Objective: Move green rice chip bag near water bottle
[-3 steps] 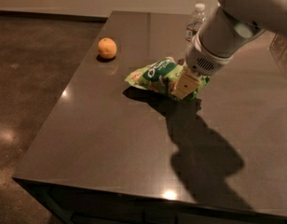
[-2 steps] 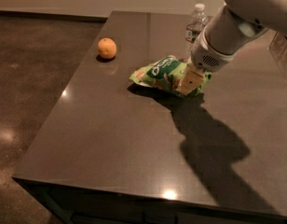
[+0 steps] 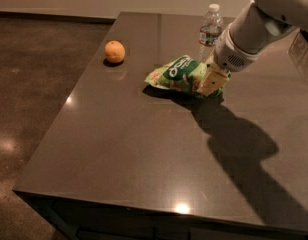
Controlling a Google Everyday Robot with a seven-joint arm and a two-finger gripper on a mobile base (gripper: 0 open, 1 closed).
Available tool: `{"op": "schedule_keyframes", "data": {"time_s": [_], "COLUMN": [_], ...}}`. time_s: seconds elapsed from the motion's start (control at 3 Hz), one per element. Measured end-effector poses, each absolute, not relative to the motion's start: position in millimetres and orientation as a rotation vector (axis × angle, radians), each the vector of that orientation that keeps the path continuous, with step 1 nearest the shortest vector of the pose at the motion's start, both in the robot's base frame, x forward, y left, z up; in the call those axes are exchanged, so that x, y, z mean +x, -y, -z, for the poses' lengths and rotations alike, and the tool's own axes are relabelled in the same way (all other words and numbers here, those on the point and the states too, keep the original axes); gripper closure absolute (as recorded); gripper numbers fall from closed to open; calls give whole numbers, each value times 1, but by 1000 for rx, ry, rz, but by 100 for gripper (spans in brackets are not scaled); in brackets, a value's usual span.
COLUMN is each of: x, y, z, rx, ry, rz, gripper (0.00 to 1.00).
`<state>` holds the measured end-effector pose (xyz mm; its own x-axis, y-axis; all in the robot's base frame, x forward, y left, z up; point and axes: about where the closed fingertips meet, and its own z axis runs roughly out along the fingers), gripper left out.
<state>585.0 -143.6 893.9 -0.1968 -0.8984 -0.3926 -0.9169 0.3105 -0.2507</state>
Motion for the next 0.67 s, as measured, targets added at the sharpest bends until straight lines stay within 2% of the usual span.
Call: {"op": "schedule_keyframes", "data": {"time_s": [0.67], "x": [599], "y": [168], "z": [-891], "rx": [-1620], "ry": [-2114], "rz": [-17], "gripper": [12]}}
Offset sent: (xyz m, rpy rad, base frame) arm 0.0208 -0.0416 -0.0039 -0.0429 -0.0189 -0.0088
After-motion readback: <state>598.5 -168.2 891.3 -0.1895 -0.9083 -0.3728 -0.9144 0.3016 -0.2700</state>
